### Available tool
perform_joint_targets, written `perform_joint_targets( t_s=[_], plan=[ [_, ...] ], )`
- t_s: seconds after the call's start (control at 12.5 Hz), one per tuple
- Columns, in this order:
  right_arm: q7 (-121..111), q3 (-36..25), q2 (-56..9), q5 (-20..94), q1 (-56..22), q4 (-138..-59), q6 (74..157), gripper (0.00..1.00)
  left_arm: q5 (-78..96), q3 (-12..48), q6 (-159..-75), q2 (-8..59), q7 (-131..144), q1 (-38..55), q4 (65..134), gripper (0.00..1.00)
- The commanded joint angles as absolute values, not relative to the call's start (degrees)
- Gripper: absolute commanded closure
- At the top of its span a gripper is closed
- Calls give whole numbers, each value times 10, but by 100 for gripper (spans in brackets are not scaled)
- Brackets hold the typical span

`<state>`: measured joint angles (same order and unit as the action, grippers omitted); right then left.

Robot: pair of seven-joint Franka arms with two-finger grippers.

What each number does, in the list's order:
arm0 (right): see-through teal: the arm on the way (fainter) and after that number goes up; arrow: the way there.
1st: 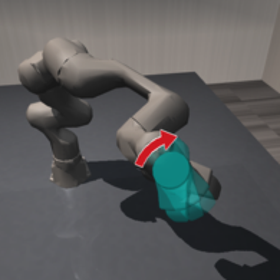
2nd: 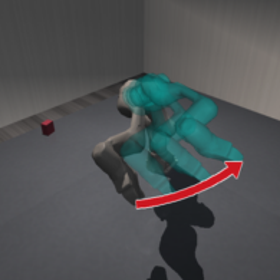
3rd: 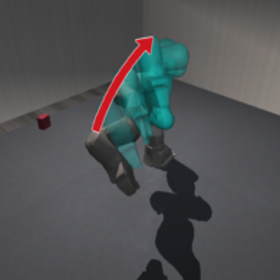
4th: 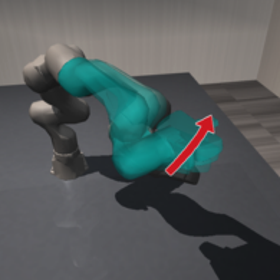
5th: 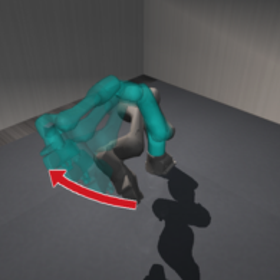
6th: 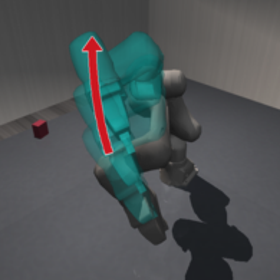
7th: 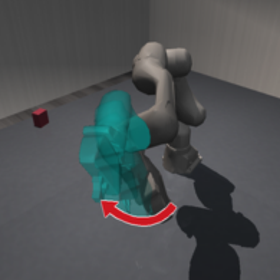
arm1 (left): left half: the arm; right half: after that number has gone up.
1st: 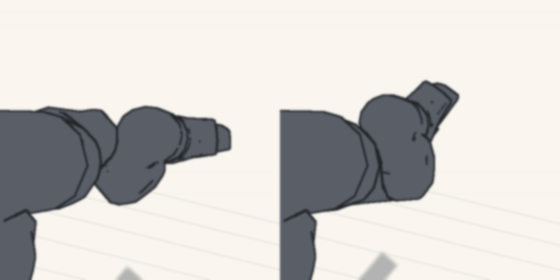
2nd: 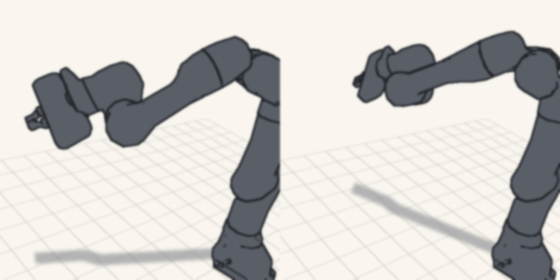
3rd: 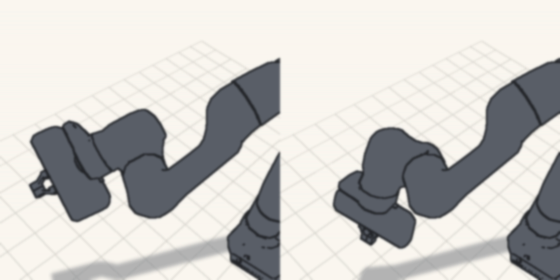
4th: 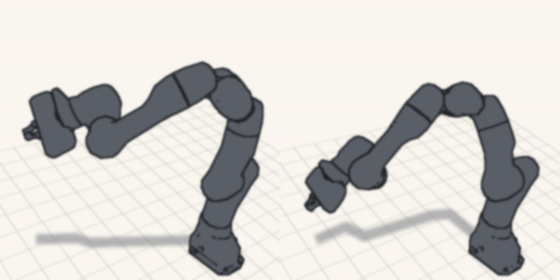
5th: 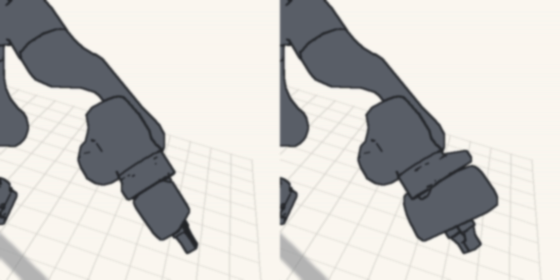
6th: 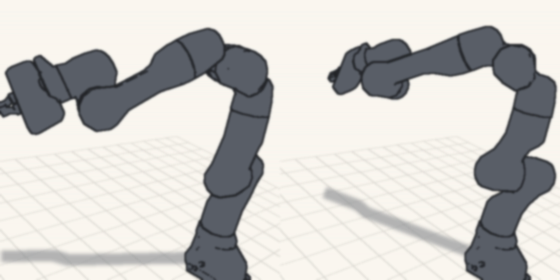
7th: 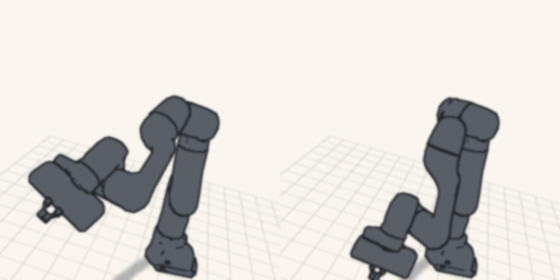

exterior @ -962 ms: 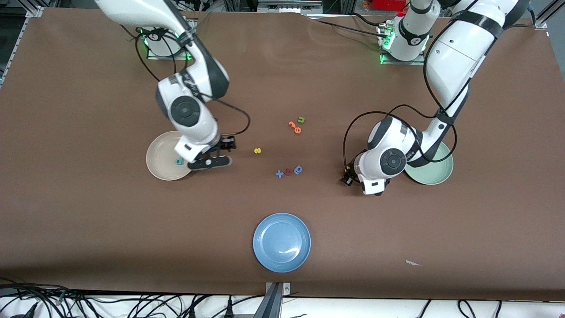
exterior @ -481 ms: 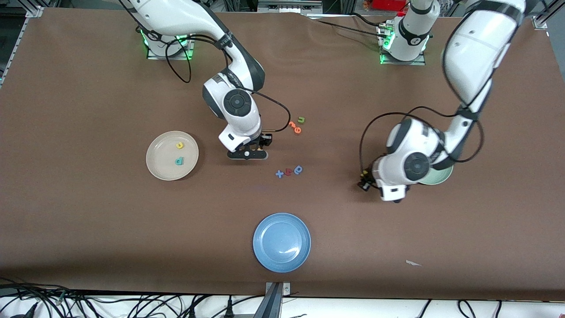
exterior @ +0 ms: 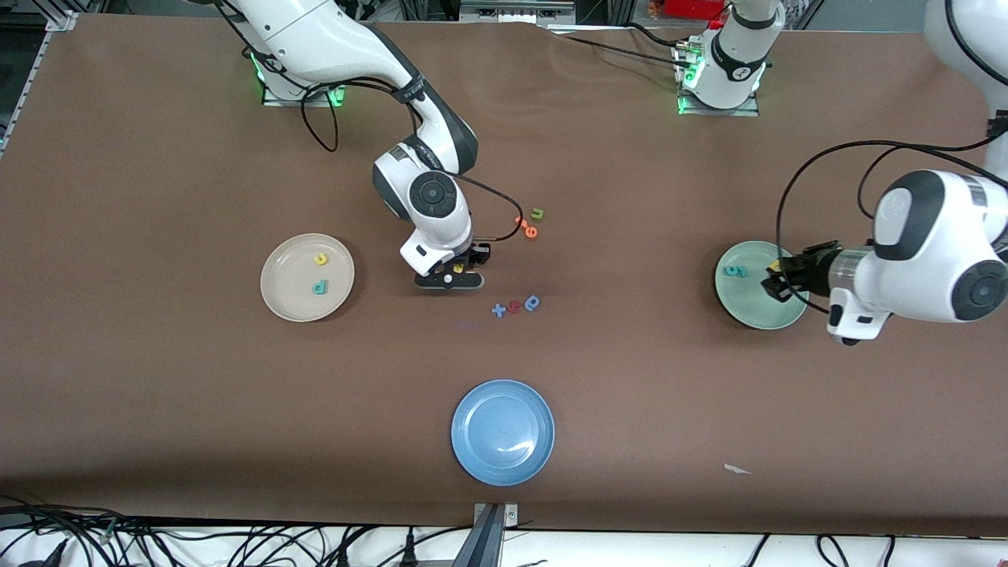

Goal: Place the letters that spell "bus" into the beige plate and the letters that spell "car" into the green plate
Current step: 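Drop the a into the green plate while the right gripper grasps n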

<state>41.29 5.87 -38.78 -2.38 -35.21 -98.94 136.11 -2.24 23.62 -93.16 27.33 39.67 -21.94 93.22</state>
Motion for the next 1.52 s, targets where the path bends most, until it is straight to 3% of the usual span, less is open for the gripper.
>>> perform_joint_targets(
  t_s=[0.0,0.08,0.16,0.24,0.56,1.44],
  plan=[
    [414,52,-403,-30,-366,-979,1369,57,-81,241,-936,315,332,-248,944,100],
    [414,51,-403,-39,-365,-979,1369,57,-83,241,-942,321,326,-252,943,84],
    [414,51,-404,-50,-365,-979,1369,57,-83,240,-946,322,324,-258,943,50],
    [413,50,-404,-56,-363,-979,1368,57,-83,241,-946,322,324,-263,943,1],
    [411,49,-403,-64,-361,-980,1364,57,-80,243,-943,310,325,-267,930,0],
    [405,40,-405,-98,-360,-975,1346,58,-77,243,-877,213,216,-272,800,1]
  ],
)
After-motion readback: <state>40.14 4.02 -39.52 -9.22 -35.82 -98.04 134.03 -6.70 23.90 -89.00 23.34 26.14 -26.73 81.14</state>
